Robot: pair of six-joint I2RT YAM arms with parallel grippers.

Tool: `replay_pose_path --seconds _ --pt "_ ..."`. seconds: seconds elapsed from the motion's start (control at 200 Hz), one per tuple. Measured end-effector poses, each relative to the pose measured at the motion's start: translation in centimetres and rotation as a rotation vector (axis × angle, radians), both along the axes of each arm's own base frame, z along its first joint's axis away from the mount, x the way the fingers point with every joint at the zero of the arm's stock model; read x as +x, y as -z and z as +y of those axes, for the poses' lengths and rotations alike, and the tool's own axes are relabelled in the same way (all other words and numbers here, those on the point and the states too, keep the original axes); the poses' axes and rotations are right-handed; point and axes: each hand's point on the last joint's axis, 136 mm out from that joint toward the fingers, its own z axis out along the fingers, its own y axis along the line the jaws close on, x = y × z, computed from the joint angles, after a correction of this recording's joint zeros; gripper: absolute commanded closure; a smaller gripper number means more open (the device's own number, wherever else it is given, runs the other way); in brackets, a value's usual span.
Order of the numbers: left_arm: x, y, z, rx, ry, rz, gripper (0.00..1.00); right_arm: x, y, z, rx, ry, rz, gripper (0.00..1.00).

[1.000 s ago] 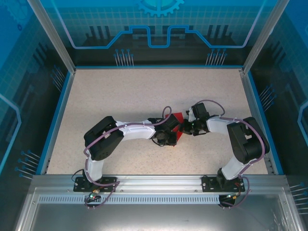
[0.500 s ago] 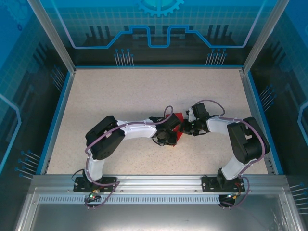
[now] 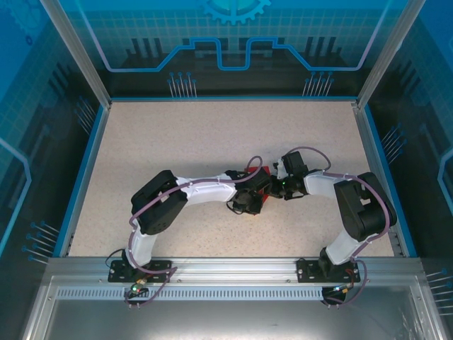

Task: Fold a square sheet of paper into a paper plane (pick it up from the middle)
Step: Third fold the triangle at the center of the table.

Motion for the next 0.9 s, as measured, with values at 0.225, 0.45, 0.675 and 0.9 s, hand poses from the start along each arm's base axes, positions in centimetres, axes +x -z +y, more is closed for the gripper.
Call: replay_pose_path --seconds 0.225,0.45,0.675,0.9 --pt "0.0 -0.6 0.3 0.003 0.007 -0.003 0.85 0.0 0.0 0.0 0.005 0.0 -0.001 1.0" --pt "1.3 -4.2 0.5 -0.064 -0.015 -0.054 0.85 0.0 0.0 0.0 0.019 0.001 -0.005 1.0" --pt "1.5 -6.4 -1.3 -0.188 -0.011 -0.054 0.88 0.0 0.0 0.0 0.035 0.002 -0.006 1.0" --pt "1.2 -5.8 -2.9 -0.252 0.005 -0.012 0.89 0.0 0.0 0.0 0.043 0.002 -0.007 1.0"
